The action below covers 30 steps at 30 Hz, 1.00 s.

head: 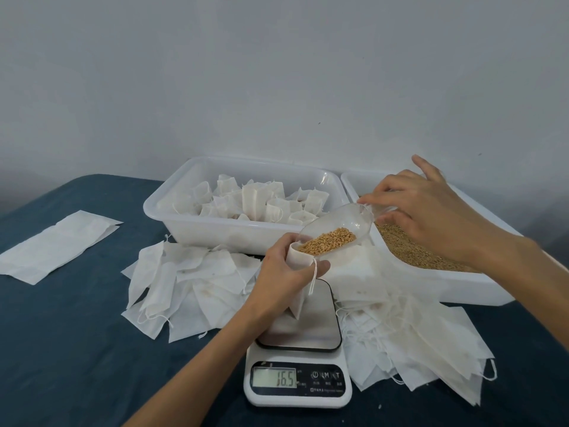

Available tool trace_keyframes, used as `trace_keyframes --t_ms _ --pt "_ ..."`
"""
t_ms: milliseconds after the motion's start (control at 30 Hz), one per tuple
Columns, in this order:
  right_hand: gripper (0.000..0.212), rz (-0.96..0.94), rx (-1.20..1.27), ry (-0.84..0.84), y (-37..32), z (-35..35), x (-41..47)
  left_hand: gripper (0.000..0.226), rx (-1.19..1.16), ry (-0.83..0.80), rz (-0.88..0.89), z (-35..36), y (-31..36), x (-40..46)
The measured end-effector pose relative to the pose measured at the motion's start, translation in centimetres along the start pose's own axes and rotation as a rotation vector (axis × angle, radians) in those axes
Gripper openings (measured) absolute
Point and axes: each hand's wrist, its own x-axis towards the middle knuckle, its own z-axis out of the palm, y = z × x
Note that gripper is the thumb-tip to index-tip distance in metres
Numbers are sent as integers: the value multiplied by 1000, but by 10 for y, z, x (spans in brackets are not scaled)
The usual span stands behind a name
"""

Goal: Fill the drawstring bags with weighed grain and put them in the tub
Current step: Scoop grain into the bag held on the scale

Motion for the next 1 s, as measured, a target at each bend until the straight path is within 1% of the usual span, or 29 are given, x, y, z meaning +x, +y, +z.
trace_keyframes --t_ms 200,467,1000 --pt "36 13 -3 -23 -2 -1 0 38 2 0 -3 2 1 0" --pt "36 4 -20 -2 -3 -2 0 43 -4 -1 -3 2 -1 0" --pt "36 1 -11 9 -3 1 0 44 7 5 -20 2 0 -1"
